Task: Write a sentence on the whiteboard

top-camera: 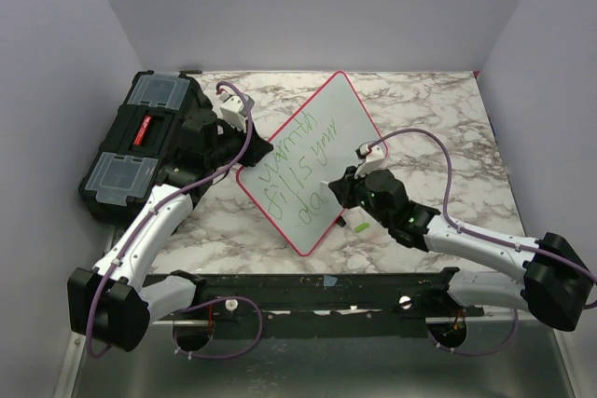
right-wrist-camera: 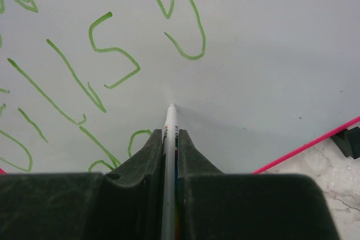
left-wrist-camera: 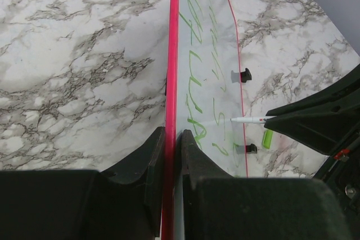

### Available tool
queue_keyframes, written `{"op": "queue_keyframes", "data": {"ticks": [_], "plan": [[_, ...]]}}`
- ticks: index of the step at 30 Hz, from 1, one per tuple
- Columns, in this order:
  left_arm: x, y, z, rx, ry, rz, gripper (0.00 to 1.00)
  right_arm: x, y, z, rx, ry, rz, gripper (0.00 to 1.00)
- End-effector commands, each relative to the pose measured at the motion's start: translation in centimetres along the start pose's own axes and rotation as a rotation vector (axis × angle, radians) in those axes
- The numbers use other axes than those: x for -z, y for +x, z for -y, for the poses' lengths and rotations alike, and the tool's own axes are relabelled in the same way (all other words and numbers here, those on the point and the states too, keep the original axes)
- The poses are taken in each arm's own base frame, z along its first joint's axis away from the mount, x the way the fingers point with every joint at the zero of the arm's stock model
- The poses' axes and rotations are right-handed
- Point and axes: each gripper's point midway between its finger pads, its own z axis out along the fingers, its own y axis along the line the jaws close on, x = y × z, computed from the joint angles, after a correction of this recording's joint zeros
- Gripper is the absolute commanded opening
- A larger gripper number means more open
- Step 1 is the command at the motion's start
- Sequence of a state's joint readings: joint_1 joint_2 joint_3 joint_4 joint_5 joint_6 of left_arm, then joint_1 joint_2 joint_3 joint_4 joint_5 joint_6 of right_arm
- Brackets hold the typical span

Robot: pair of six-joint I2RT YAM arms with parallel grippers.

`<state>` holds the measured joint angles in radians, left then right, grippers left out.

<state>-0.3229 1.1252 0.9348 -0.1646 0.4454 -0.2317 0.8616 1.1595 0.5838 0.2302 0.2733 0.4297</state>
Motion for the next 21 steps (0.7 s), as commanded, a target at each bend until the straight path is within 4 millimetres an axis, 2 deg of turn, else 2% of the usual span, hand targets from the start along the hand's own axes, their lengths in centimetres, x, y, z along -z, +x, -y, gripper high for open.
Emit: {"op": "queue_keyframes", "data": {"ticks": [1,16,21], "plan": [[0.2,-0.5,-0.2,-0.071,-0.013,0.026,0.00,-0.2,0.5,0.0,-0.016,-0.013,-0.006,0.01],[0.2,-0.4,-0.3,-0.069,-0.013,0.025,0.00,0.7,4.1,1.7,-0.028,0.015,-0.079,0.01],[0.1,-0.5,-0.3,-0.068,-0.011,0.025,0.00,0.9,4.7,2.0,-0.037,0.027,-0.088,0.01]]}}
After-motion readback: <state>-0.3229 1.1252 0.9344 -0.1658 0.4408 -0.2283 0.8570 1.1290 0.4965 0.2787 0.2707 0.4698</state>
